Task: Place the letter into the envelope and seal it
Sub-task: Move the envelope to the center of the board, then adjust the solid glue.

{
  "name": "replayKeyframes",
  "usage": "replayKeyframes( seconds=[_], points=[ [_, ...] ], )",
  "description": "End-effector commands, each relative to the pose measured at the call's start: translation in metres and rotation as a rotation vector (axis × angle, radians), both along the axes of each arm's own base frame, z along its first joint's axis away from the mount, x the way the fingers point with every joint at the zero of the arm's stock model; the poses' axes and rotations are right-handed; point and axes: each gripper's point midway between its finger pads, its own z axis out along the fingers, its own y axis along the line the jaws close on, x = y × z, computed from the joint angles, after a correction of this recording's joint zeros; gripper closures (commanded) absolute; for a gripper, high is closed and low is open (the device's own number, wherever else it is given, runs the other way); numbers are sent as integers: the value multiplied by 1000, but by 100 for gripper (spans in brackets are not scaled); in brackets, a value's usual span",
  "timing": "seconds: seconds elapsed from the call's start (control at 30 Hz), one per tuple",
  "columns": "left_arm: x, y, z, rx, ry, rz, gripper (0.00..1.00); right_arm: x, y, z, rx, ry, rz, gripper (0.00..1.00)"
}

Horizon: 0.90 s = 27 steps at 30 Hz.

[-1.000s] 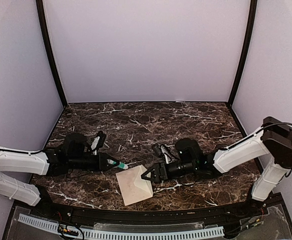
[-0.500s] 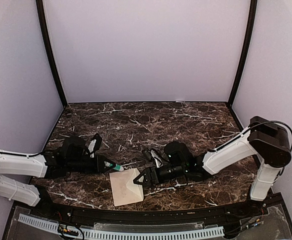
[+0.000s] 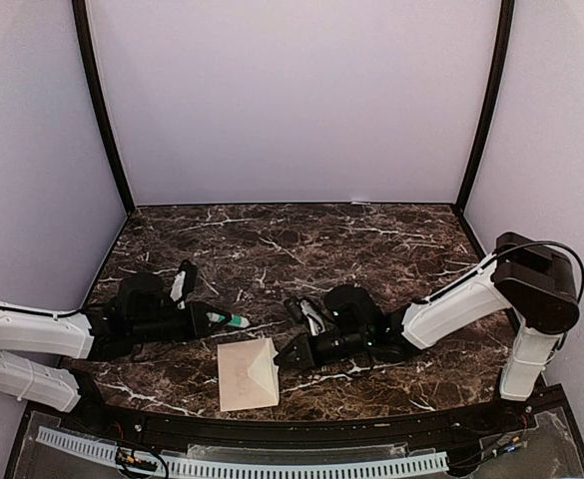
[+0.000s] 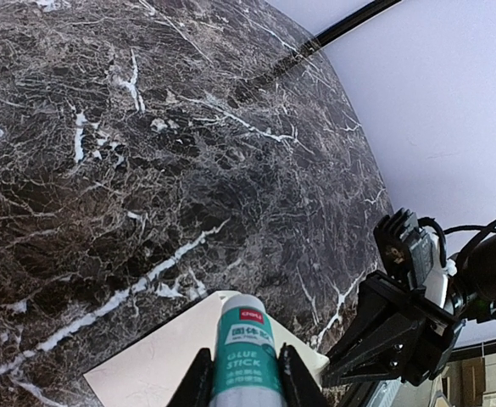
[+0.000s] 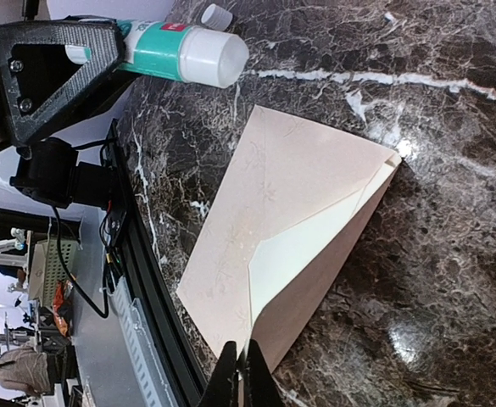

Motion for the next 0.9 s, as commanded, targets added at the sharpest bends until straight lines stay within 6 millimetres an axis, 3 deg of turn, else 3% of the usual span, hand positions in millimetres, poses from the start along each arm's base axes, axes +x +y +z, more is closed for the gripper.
replayKeyframes(
  seconds=[0.0,0.17,0.4,0.43,0.47,0.53,0.57,0.67,0.77,0.87],
  points=[
    [9,-1,7,-10,-13,13,100,5,4,9,12,-35,-29,100],
    [12,-1,11,-14,-11,2,100,16,-9,9,-53,-74,-85,100],
    [12,-9,31,-68,-34,-47,100,40,-56,-4,-207,-109,-184,100],
    [13,-11,39,-87,-50,-55,100,41,-63,-2,-208,-111,-191,92],
    [10,-14,43,-105,-52,-75,100,44,-67,2,-202,-115,-201,77],
    [7,-21,59,-155,-80,-122,100,48,-69,19,-166,-139,-211,45],
    [2,-27,69,-189,-96,-165,100,49,-68,30,-140,-153,-214,35],
    [-8,-38,95,-268,-133,-257,100,48,-58,76,-7,-189,-203,15],
    [-20,-45,127,-370,-190,-339,100,43,-46,130,178,-224,-189,7],
    [-28,-48,156,-443,-257,-385,100,36,-36,170,317,-247,-173,5]
  ],
)
